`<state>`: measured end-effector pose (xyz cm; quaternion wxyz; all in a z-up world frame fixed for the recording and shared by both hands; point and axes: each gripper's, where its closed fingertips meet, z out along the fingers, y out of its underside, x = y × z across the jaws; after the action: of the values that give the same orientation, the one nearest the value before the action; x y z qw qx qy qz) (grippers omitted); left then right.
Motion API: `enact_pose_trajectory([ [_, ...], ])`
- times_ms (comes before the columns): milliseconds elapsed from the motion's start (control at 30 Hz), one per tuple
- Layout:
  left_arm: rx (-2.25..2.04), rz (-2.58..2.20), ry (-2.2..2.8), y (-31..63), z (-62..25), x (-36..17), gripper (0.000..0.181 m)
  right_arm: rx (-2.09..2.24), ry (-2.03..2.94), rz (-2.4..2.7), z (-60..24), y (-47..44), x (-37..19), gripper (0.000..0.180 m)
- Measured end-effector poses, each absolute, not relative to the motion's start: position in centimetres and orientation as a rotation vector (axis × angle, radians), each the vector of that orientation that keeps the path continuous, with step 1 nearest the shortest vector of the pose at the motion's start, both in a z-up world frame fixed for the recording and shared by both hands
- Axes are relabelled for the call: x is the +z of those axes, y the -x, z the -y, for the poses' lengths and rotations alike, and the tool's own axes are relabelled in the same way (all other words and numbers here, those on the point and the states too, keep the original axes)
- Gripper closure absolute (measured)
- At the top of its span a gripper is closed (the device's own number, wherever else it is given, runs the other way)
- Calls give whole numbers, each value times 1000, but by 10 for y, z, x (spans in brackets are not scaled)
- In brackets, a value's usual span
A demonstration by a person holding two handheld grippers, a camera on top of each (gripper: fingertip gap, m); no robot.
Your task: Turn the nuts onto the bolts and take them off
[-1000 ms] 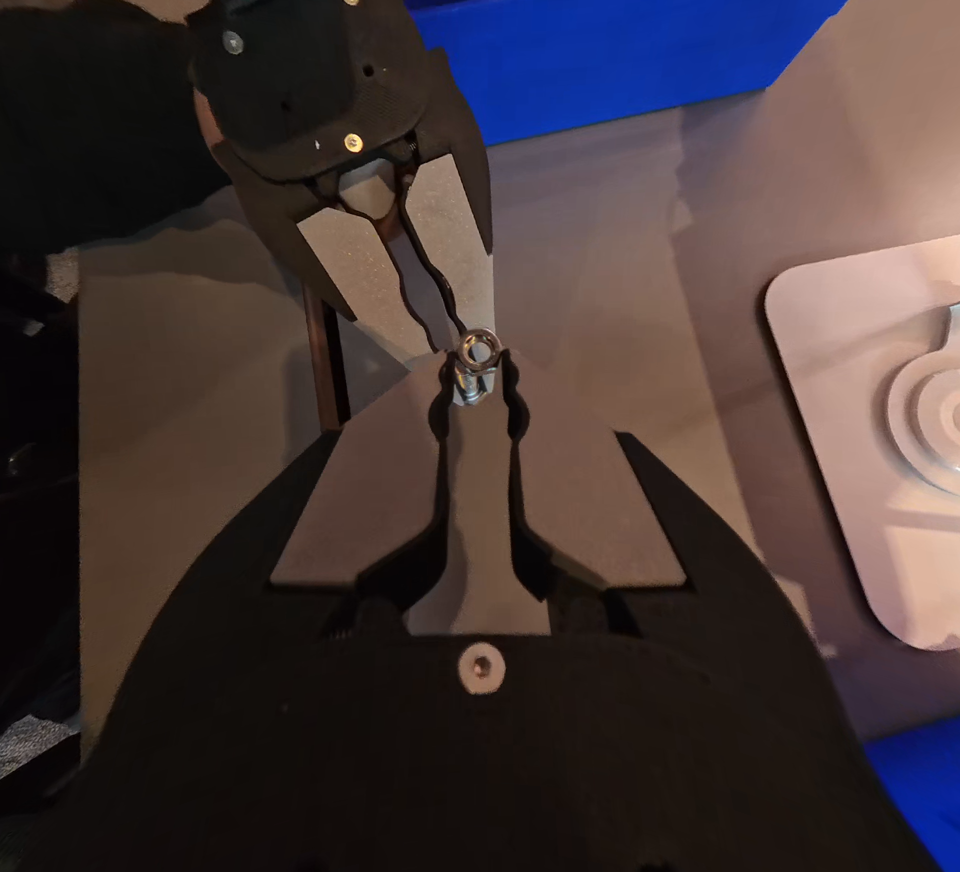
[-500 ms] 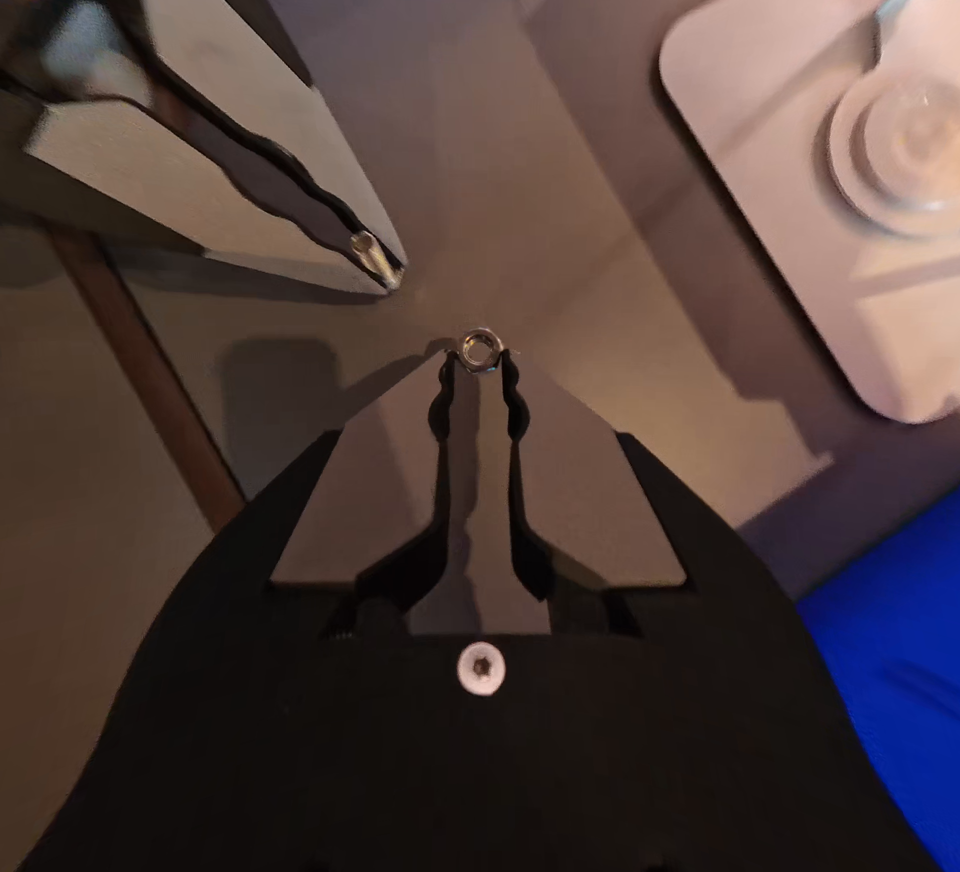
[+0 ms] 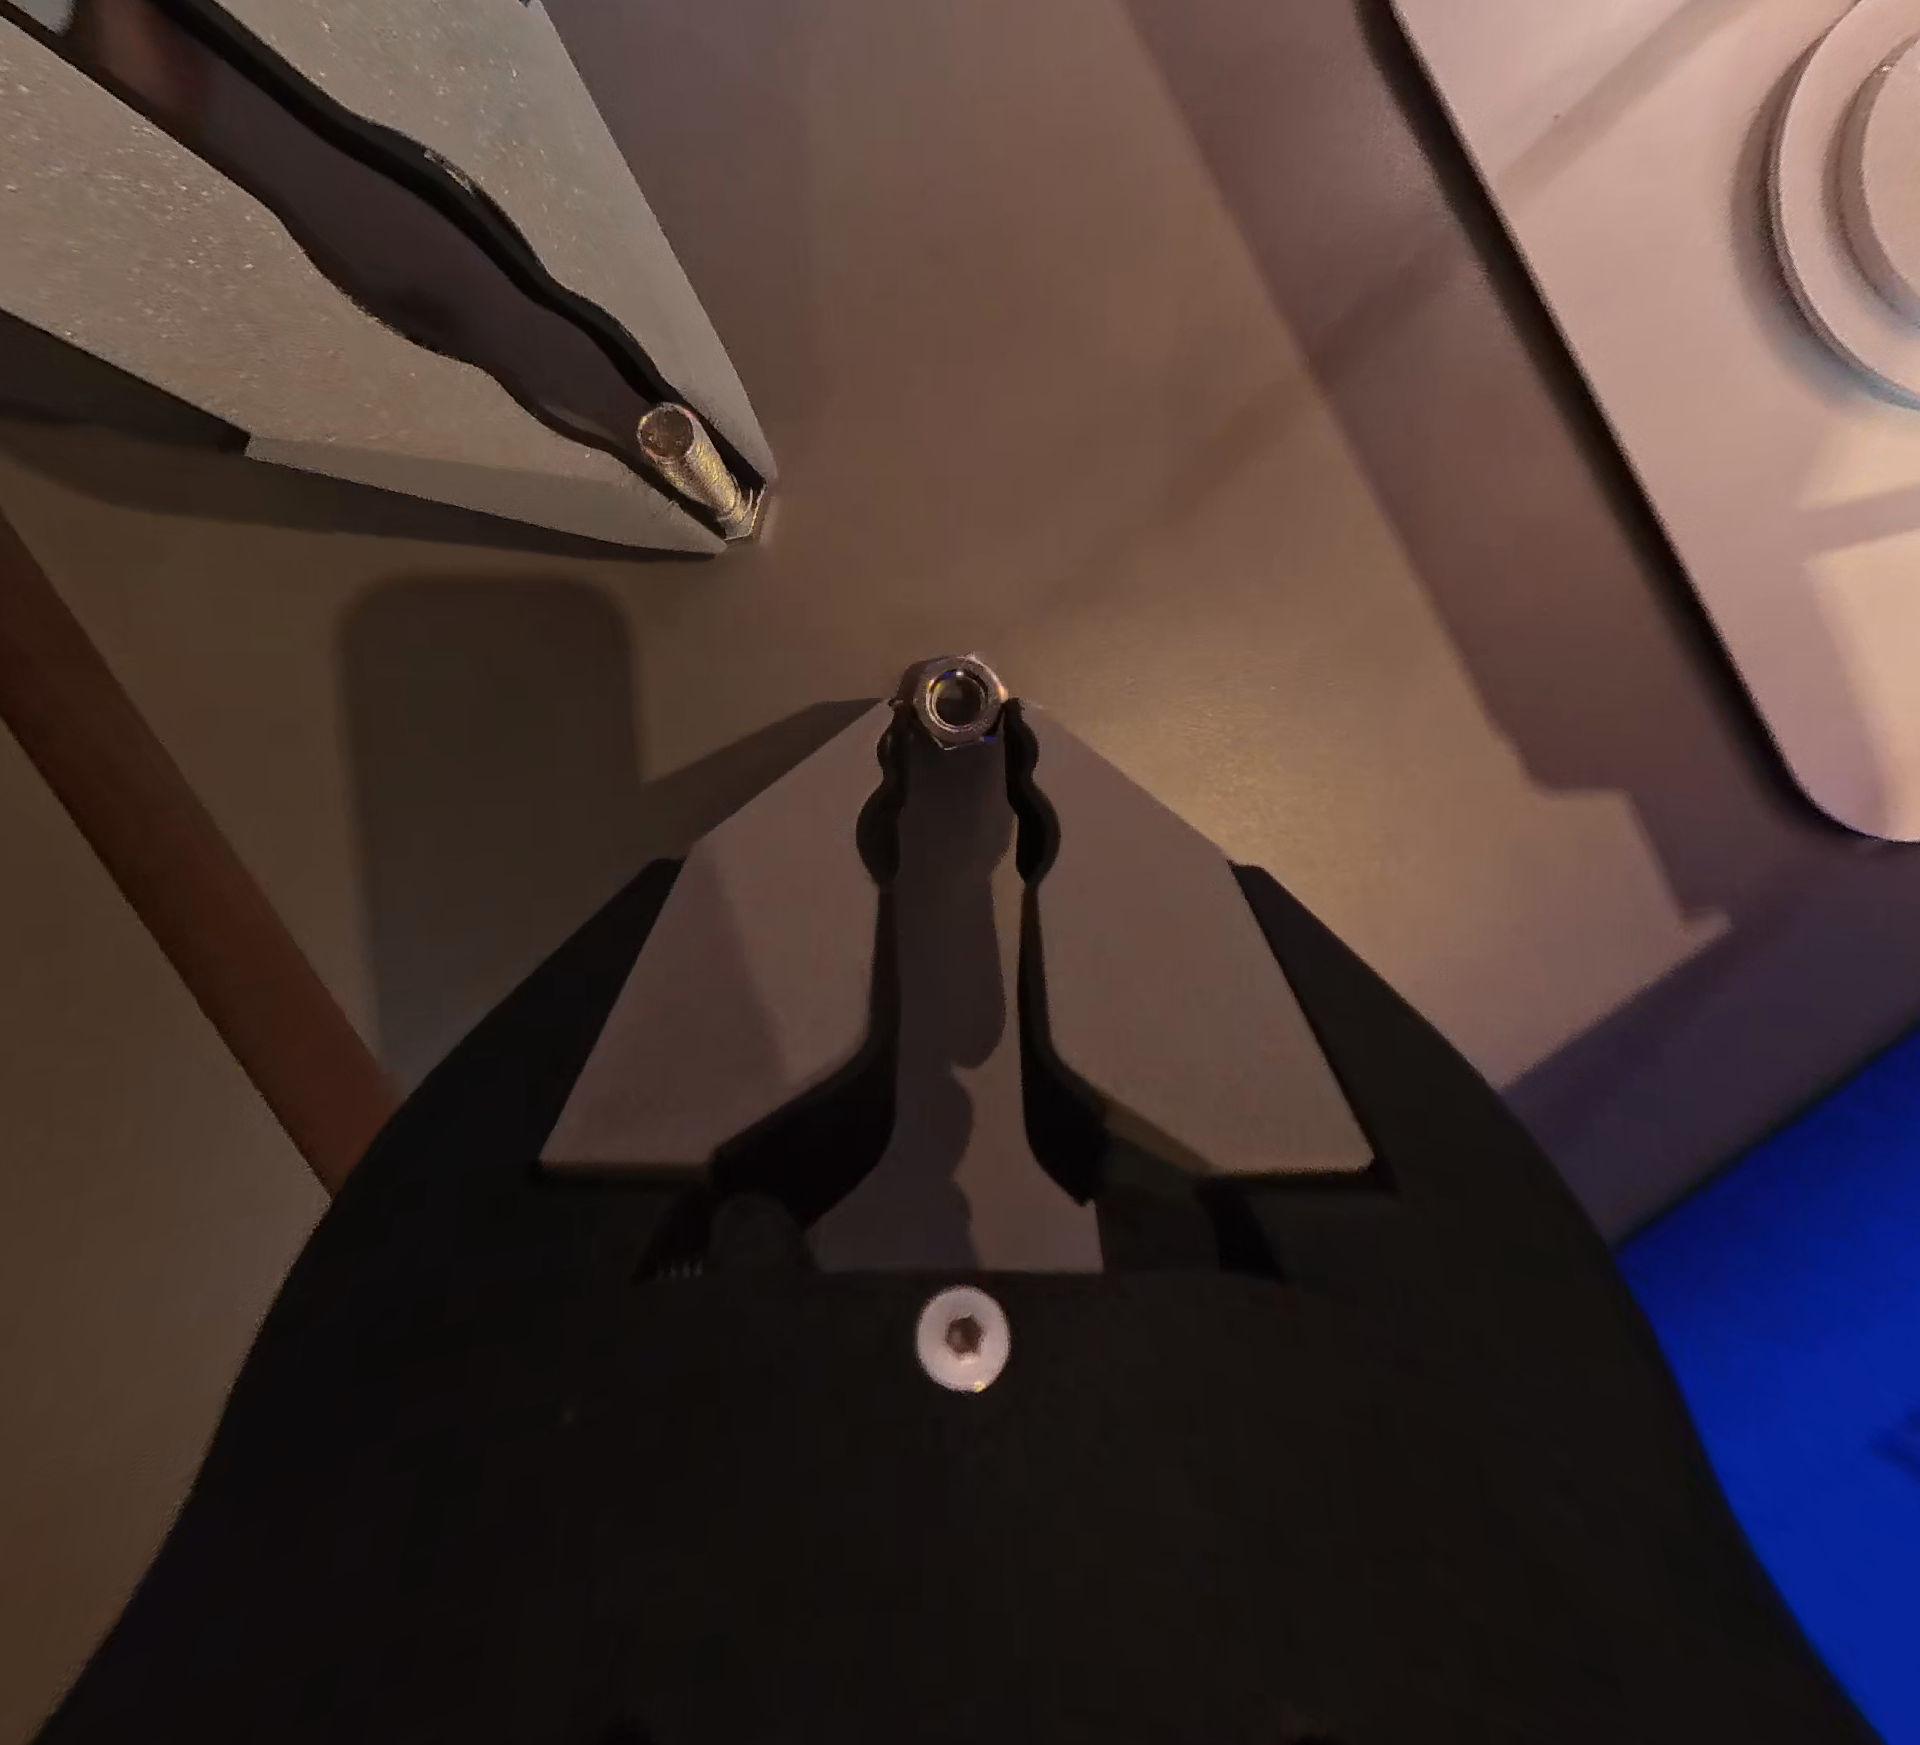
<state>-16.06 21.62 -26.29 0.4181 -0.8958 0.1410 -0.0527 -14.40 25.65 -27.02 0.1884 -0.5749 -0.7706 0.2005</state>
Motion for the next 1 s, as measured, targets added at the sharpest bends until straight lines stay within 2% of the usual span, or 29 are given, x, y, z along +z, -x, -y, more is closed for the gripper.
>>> enact_pose_trajectory([
  [167, -159, -364, 2254, 158, -215, -264, 169, 573, 1609, 2166, -256, 145, -270, 164],
  [367, -135, -397, 2277, 155, -214, -268, 154, 625, 1606, 2168, -252, 143, -262, 159],
  [433, -129, -410, 2272, 154, -213, -268, 165, 683, 1578, 2160, -246, 145, -254, 158],
  [700, -123, -414, 2269, 154, -213, -268, 165, 991, 1473, 2155, -204, 159, -233, 161],
  [1000, -123, -433, 2267, 152, -213, -268, 166, 1006, 1493, 2153, -199, 165, -243, 165],
])
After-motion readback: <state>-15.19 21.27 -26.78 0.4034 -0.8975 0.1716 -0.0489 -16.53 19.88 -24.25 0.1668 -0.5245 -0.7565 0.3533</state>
